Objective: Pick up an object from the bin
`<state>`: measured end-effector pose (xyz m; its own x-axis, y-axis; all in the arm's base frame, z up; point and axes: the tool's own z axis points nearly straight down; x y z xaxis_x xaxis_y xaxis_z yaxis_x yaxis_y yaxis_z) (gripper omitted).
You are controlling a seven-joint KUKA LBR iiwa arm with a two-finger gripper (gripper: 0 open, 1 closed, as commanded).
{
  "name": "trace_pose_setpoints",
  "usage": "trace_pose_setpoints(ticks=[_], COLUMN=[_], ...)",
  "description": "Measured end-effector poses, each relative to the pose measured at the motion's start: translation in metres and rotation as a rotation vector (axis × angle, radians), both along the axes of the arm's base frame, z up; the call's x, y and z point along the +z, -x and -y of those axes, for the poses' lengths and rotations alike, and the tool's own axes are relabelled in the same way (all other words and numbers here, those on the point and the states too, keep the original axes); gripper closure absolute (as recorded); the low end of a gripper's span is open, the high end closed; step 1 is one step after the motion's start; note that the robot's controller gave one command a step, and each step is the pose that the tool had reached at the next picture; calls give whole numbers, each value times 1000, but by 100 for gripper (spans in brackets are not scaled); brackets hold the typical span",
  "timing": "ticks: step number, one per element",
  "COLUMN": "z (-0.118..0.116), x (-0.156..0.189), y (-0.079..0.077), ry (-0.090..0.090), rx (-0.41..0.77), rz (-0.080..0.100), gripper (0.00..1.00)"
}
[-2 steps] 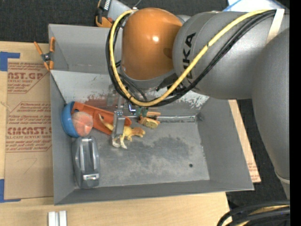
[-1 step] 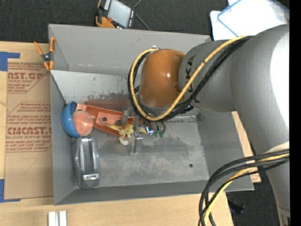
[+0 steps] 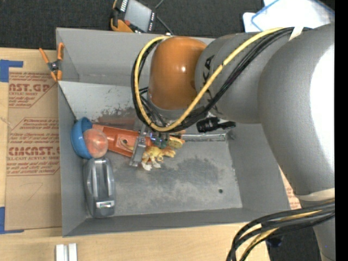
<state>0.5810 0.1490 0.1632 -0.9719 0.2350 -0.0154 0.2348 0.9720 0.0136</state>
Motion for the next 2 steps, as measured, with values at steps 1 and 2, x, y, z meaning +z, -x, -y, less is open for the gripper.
trace_pose_setpoints(ticks=[1,2], z=[48,0], x=[-58,-86], y=[-2,-1], ry=[14,-3], rx=[560,-78], rz=[-9,-2], gripper=[0,0])
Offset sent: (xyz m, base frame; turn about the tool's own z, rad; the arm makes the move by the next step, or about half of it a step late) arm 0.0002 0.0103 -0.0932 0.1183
